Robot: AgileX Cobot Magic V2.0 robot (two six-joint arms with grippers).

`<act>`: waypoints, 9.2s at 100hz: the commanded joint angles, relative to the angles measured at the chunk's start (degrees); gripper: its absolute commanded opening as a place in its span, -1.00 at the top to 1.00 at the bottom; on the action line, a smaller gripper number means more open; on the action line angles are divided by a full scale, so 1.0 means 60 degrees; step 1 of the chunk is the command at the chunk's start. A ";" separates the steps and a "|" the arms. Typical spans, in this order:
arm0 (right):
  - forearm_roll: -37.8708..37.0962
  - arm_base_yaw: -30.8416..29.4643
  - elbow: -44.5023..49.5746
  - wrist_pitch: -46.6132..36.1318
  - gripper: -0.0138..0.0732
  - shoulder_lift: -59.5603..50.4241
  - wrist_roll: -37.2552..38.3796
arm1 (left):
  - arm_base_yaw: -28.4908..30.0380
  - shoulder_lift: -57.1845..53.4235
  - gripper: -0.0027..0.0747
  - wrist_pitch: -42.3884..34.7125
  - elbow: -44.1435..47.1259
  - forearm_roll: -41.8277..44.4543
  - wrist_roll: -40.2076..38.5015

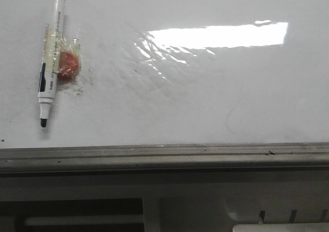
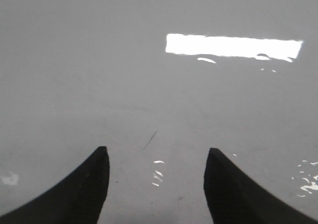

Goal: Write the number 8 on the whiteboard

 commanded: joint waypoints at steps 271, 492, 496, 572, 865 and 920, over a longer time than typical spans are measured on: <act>0.0674 0.9305 -0.6130 0.0889 -0.02 0.7393 -0.1649 | -0.7062 0.5943 0.98 -0.3085 -0.1989 0.6261 -0.0180; 0.0498 0.7373 -0.9431 0.4345 0.82 0.9402 -0.0741 | -0.5552 0.0740 0.04 -0.0375 -0.1989 0.2998 -0.0180; 0.0513 0.7525 -0.9431 0.3866 0.82 0.9516 -0.0741 | -0.5552 0.0740 0.04 -0.0375 -0.1989 0.2998 -0.0180; 0.0457 0.7322 -0.9467 0.2479 0.82 0.9029 -0.0802 | -0.5552 0.0740 0.04 -0.0375 -0.1989 0.2998 -0.0180; 0.0620 0.9880 -0.9467 0.4681 -0.15 0.9313 -0.1227 | -0.6181 0.6083 0.01 -0.0780 -0.2654 -0.4065 -0.0180; 0.0051 0.9880 -0.8449 0.2507 0.83 0.7459 -0.1227 | -0.6164 0.2669 0.76 0.0728 -0.2632 -0.3028 -0.0180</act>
